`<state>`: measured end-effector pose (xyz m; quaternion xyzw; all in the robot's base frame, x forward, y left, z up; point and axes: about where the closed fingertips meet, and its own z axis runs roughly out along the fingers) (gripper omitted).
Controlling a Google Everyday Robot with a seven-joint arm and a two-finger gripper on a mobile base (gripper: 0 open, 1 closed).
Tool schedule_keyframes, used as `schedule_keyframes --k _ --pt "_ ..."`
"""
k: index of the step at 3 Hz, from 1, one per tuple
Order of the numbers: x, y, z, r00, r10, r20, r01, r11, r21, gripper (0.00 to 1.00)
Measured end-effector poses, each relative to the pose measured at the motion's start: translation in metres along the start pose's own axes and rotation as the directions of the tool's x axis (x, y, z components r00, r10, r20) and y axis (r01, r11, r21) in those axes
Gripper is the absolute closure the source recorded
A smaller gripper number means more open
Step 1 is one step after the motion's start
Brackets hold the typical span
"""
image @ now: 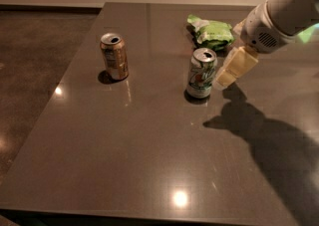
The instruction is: Knock 7up can over
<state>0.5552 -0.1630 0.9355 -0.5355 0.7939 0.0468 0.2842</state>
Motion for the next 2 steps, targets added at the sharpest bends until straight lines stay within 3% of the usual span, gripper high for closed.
schedule_keyframes --k 2 --pt "-0.022 0.01 0.035 0.994 0.037 0.098 -0.029 0.9961 -0.084 0.0"
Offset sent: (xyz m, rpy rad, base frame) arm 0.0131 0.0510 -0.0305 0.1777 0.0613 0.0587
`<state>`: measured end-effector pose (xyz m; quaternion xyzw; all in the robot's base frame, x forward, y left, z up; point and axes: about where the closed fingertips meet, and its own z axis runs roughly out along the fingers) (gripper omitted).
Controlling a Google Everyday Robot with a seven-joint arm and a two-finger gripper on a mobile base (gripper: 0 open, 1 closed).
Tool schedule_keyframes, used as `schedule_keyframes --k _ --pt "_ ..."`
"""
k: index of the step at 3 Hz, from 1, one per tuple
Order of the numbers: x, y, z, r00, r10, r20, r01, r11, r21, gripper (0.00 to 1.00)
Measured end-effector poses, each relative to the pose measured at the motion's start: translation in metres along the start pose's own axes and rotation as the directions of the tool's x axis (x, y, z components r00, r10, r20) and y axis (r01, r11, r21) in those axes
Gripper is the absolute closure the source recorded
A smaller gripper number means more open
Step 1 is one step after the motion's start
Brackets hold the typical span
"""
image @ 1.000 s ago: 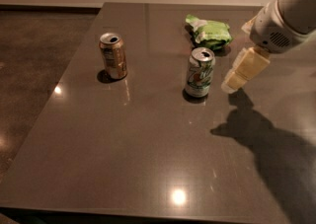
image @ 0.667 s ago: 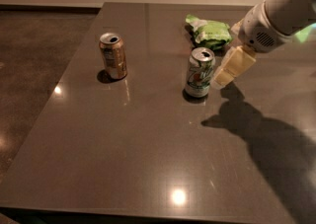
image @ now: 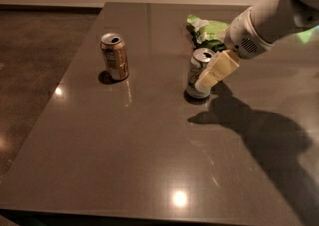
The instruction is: Knock 7up can over
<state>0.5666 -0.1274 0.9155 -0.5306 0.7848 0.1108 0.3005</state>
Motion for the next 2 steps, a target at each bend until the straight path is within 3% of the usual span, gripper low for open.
schedule_keyframes --k 1,2 --pt "-0.0048 0.0047 0.0112 1.0 -0.002 0.022 0.003 0.9997 -0.024 0.0" --pt "-0.0068 0.0057 0.0167 0.999 0.0 0.04 0.002 0.9991 -0.041 0.12"
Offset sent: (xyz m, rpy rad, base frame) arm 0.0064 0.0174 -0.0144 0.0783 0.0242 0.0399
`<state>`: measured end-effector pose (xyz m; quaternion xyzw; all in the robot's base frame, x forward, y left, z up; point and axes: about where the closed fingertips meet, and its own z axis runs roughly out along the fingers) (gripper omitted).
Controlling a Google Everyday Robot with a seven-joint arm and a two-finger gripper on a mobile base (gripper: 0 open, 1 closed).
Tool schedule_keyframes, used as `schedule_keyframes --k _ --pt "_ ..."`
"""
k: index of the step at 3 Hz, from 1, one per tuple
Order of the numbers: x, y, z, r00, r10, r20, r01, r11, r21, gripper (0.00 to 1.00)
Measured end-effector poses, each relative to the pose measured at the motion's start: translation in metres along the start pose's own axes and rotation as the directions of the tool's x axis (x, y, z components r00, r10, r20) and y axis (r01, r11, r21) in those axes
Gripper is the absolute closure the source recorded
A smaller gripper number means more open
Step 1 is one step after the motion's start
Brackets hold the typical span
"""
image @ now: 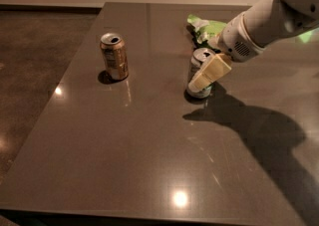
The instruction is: Knock 7up can over
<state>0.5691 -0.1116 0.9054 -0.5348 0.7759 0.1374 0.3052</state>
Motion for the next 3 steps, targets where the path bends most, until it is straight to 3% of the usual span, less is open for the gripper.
schedule_keyframes --k 2,3 --pt "-0.004 0.0 -0.002 1.0 -0.015 0.025 0.015 0.9999 -0.008 0.58" --pt "-0.015 0.002 -0.017 0.998 -0.054 -0.016 0.054 0.9985 0.008 0.82"
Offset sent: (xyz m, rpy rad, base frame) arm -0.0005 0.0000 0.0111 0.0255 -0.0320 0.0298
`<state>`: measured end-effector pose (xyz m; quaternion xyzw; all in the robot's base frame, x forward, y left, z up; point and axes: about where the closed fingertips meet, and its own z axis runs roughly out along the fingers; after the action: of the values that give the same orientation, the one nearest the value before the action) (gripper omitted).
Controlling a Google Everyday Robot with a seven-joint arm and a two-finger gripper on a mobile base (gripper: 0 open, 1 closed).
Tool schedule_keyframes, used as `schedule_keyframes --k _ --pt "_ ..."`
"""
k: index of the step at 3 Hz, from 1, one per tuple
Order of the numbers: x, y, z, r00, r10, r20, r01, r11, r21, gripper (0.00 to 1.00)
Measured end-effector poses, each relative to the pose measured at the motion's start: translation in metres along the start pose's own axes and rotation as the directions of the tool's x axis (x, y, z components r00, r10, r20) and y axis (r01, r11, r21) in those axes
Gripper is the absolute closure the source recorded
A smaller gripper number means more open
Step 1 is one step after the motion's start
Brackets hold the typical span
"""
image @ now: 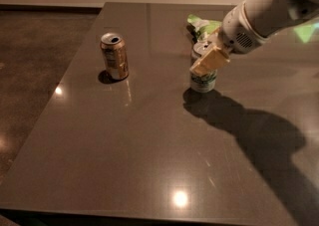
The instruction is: Knock 7up can over
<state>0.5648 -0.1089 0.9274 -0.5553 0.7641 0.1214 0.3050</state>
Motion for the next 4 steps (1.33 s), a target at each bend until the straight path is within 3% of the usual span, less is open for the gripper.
schedule_keyframes --k 1,2,4 --pt "-0.011 0.009 -0.016 0.992 -0.065 -0.105 0.067 0.9977 0.009 1.0" --pt "-0.014 0.023 -0.027 0.951 -0.17 -0.26 0.172 0.985 -0.018 1.0" --pt "0.003 0.052 -0.025 0.819 -0.34 -0.463 0.303 0.9404 -0.155 1.0"
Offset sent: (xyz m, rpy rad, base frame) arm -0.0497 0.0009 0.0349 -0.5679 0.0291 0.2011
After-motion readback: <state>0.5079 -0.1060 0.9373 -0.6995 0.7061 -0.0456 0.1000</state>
